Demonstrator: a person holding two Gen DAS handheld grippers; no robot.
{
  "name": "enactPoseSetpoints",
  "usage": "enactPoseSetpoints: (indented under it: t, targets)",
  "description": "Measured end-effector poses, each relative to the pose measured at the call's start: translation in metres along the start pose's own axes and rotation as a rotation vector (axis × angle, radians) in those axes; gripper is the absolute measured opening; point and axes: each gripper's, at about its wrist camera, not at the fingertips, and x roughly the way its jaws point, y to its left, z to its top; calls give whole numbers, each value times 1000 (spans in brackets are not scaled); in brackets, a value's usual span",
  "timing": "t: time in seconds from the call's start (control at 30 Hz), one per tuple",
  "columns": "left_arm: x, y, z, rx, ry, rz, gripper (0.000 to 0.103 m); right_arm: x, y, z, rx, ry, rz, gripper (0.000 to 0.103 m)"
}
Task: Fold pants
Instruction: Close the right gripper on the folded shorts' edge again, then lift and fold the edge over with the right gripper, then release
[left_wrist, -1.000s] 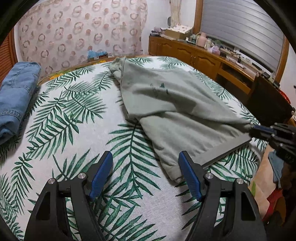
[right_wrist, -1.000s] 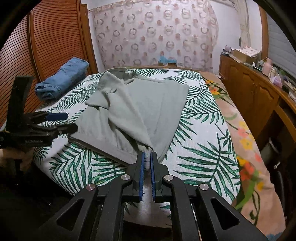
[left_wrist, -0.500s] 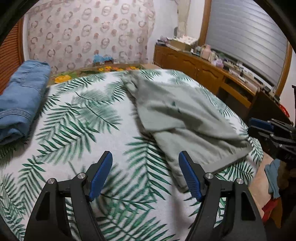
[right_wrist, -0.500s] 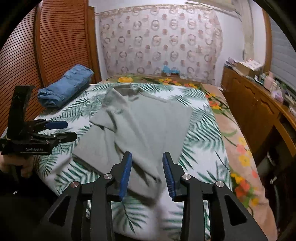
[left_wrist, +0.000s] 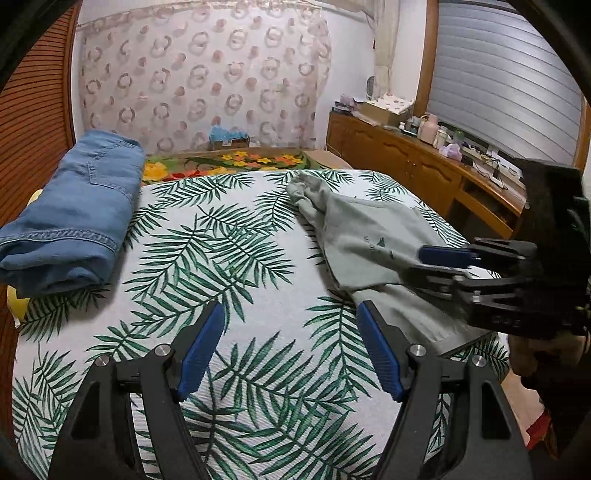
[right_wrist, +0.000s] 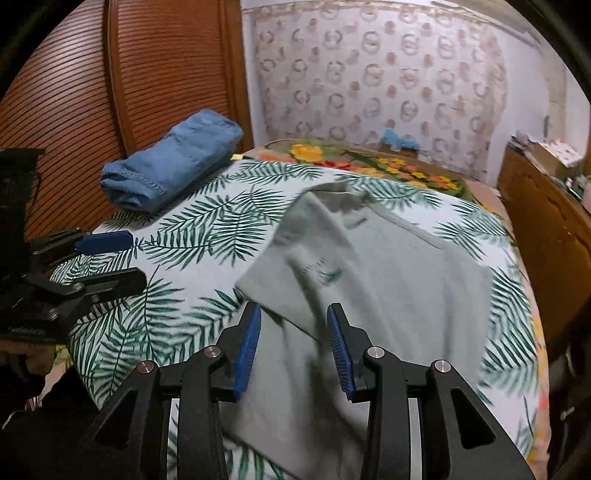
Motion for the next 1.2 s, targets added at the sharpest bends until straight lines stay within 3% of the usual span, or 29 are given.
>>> enactPoseSetpoints:
  t: [0.53,0.7,0.83,1.03,1.2]
  targets:
    - [2,11,-6,-22,4,6,75,71,13,31,-113,127,62,38]
    - [2,11,-8,-18,8,2,75,85,12,34,-130,158,46,24]
    - [2,7,-10,-10,13,-2,75,85,12,38,-135,152,57,5]
    - [5,-2,-12,1,25,-14,75,52,-1,48,-84,61,69,3]
    - [9,-9,-15,15,37,-26,75,38,-6,48,-98,37,40,3]
